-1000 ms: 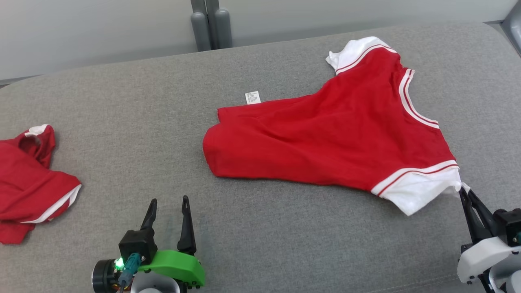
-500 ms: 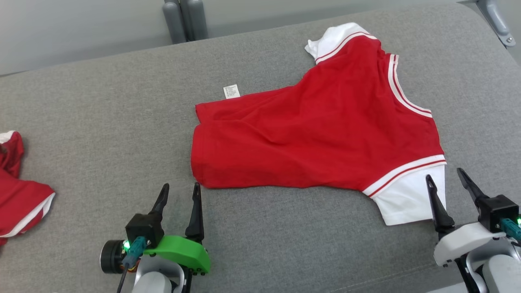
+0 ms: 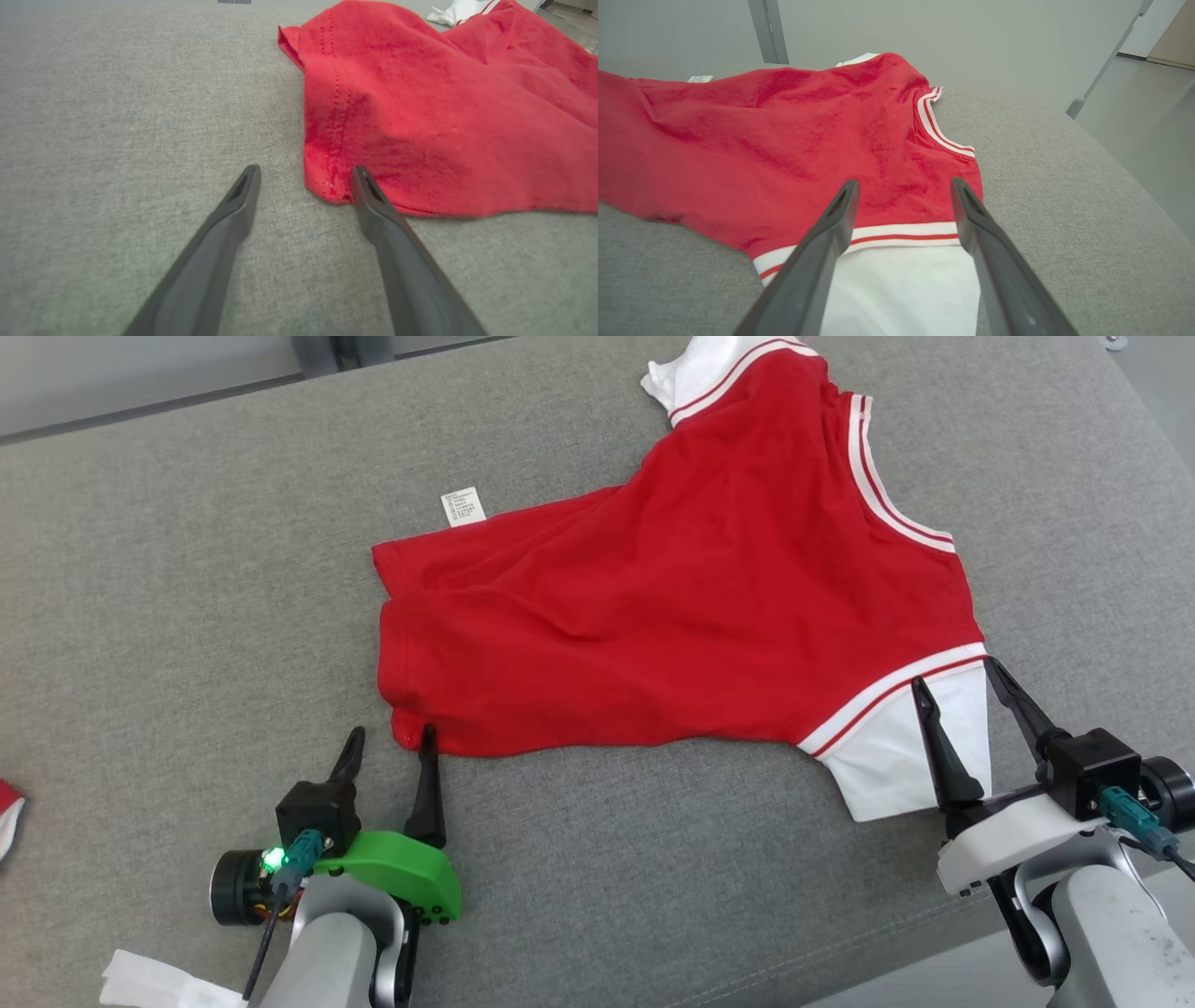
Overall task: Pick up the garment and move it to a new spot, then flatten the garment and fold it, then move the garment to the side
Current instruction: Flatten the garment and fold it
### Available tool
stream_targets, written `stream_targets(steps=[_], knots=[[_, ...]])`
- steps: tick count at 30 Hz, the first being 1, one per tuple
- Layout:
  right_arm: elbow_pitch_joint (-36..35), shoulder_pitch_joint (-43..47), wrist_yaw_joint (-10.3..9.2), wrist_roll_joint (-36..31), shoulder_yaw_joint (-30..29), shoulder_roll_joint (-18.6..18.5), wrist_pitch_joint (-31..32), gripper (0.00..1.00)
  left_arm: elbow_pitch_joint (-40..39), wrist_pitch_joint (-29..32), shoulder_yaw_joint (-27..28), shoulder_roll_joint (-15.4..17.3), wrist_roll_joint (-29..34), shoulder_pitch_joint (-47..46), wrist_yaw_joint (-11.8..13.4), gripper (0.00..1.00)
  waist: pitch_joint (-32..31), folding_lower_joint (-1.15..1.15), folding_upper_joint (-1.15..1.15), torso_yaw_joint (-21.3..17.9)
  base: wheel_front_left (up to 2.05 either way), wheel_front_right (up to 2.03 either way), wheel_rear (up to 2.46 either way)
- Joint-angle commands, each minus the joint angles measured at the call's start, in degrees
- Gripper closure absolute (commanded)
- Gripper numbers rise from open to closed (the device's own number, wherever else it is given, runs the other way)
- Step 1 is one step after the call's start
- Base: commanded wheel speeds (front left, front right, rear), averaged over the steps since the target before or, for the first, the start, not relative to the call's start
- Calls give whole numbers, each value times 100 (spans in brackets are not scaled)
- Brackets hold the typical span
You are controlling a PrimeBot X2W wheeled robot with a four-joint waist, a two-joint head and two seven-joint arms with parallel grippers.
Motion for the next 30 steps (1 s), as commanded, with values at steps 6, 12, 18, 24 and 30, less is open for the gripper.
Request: stream_targets(steps=[6,12,18,24,30], knots=[[20,-139,-8,13,-2,64,-18,0,102,15,-148,25,120,-167,15,0,195,0,0,-146,0,0,0],[70,-164,-8,7,-24,89,-19,0,51,14,-340,31,-4,-39,29,100,68,0,0,42,0,0,0],[83,-58,-8,15,-40,136,-19,0,-355,6,-165,33,-102,168,189,100,-219,0,0,426,0,0,0],[178,118,-8,29,-89,230,-19,0,-694,6,112,34,-13,568,299,100,-617,0,0,934,0,0,0],[225,211,-8,-35,-72,406,-19,0,-748,6,449,32,88,868,330,100,-841,0,0,1213,0,0,0]])
